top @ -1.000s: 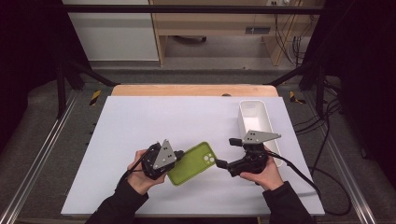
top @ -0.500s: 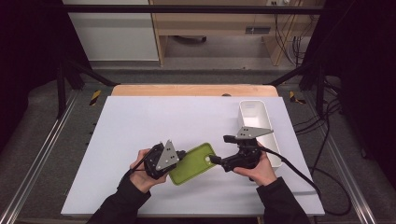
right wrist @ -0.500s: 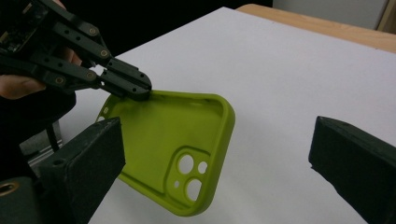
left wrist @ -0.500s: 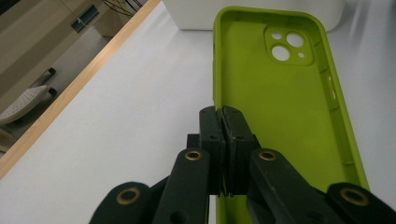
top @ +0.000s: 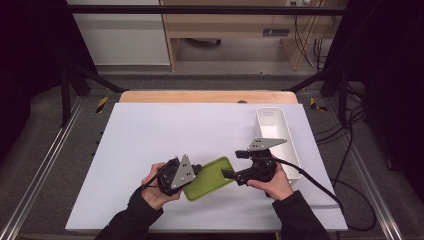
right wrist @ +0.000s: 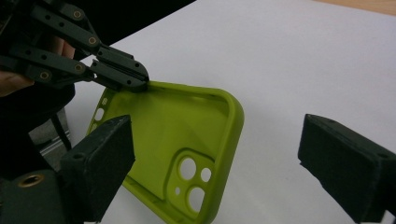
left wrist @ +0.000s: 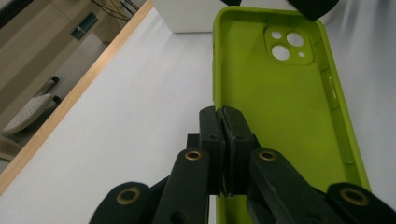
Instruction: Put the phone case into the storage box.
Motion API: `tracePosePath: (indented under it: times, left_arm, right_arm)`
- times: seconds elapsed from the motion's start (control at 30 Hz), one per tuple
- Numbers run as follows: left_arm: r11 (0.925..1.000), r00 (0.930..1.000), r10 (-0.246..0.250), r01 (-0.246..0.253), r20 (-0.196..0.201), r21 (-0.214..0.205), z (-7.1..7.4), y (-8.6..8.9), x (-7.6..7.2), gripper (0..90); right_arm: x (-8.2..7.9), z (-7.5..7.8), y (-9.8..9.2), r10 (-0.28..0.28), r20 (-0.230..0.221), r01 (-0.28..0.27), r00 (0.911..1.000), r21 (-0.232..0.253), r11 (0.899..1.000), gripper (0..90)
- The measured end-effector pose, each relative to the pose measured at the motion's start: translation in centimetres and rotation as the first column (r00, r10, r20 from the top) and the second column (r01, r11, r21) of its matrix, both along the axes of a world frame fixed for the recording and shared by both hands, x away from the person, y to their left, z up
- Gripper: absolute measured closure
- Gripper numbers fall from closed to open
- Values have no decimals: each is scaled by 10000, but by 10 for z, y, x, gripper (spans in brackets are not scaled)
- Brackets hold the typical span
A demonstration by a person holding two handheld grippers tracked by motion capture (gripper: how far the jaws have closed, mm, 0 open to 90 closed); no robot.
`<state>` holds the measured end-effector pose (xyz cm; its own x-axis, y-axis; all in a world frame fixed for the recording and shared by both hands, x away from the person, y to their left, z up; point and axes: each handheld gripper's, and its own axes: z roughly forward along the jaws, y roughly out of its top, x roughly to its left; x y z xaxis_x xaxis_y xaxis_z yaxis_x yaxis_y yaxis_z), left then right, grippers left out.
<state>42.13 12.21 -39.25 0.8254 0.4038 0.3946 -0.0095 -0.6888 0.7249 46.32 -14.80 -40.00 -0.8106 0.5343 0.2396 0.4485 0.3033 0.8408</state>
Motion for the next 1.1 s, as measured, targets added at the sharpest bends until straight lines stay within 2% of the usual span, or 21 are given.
tracePosePath:
  times: [0.3,0.77,0.93,1.1]
  left_arm:
    - [9999,9998,-143,142,144,24,3,-1,-3,880]
    - [9998,9997,-192,192,125,26,3,-1,-4,881]
    - [9997,9997,-225,225,129,21,3,-2,-4,881]
    - [9996,9995,-275,275,152,40,3,-2,-5,880]
  right_arm:
    - [2,-4,2,273,-324,-276,9991,-90,9996,177]
    - [5,-3,-2,519,-904,-524,9946,-33,9986,447]
    - [5,-3,-3,575,-1165,-571,9915,65,9983,515]
    - [5,-3,-3,705,-1156,-709,9908,10,9975,617]
